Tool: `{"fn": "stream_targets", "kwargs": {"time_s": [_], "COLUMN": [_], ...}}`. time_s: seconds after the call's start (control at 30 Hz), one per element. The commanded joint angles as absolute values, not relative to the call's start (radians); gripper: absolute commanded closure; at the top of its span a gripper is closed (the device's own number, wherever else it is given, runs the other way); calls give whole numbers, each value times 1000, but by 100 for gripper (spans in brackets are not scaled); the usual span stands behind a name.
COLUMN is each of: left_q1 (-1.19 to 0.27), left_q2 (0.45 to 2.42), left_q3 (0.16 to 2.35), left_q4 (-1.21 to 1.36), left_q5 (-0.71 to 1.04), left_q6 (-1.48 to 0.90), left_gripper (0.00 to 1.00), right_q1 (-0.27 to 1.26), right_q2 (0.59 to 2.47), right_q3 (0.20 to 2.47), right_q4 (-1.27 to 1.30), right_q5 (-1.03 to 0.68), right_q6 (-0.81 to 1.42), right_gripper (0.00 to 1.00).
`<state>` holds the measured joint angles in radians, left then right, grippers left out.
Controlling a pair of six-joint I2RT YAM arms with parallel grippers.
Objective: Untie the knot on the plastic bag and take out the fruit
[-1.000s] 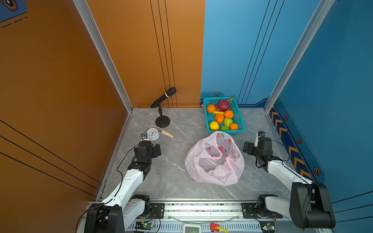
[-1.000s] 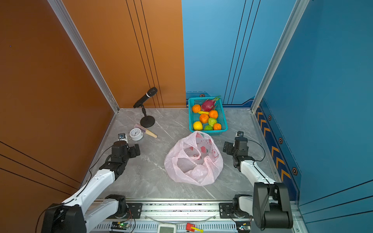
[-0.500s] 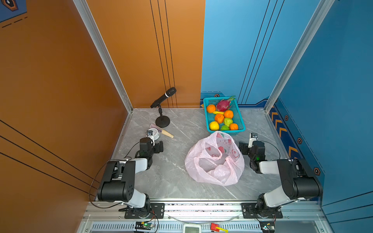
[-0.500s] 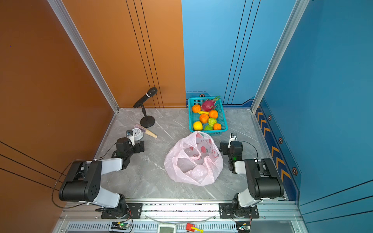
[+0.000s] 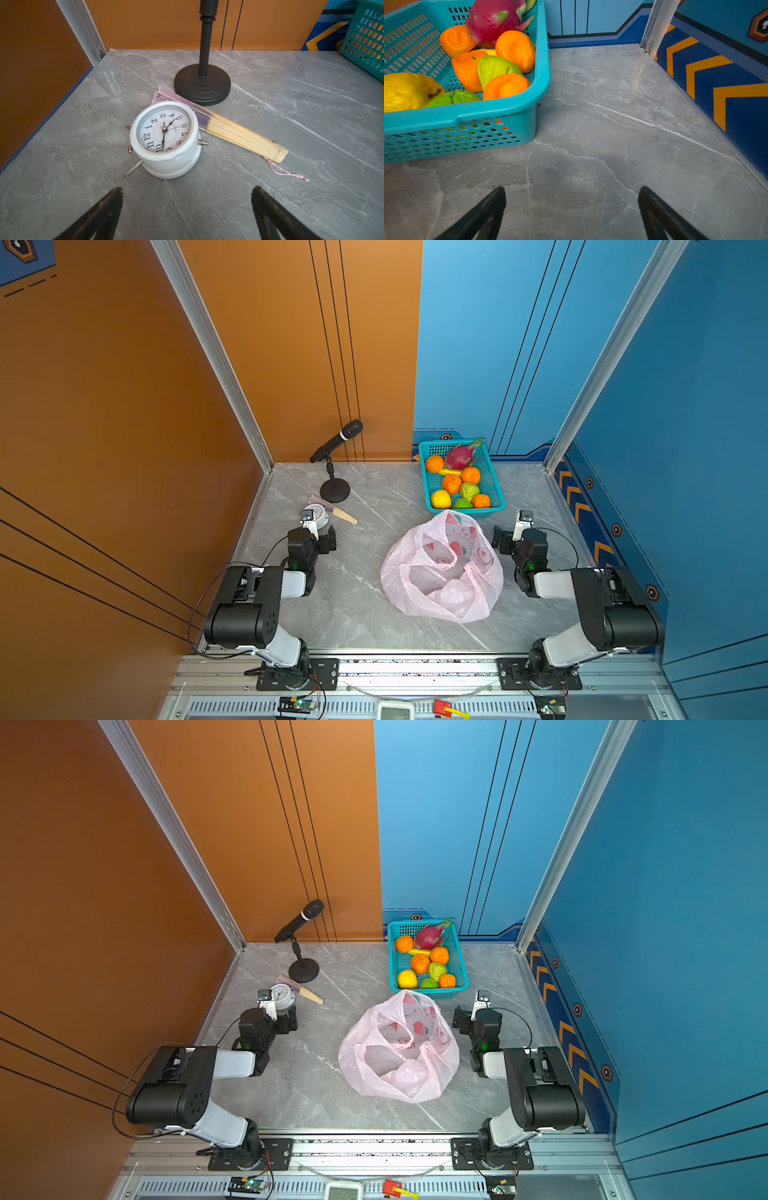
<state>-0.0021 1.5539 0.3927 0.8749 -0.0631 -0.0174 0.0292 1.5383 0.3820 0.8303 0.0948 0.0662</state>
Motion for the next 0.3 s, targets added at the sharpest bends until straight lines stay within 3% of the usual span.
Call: {"fn": "stream_targets", "kwargs": {"time_s": [0.0, 0.27], "left_q1": [-18, -21], "left_q2": [1559, 1559], "left_q3": [385, 383], "left_q4": [904, 904], "left_q5": [-111, -113], "left_q6": [1, 3], "left_gripper": [3, 3], "right_q1": [13, 23], "right_q2": [1533, 1533], "right_q3": [397, 394], "right_q4": [836, 842], "right_q5": [93, 108], "right_q6": [64, 57], "right_gripper": [0, 0]}}
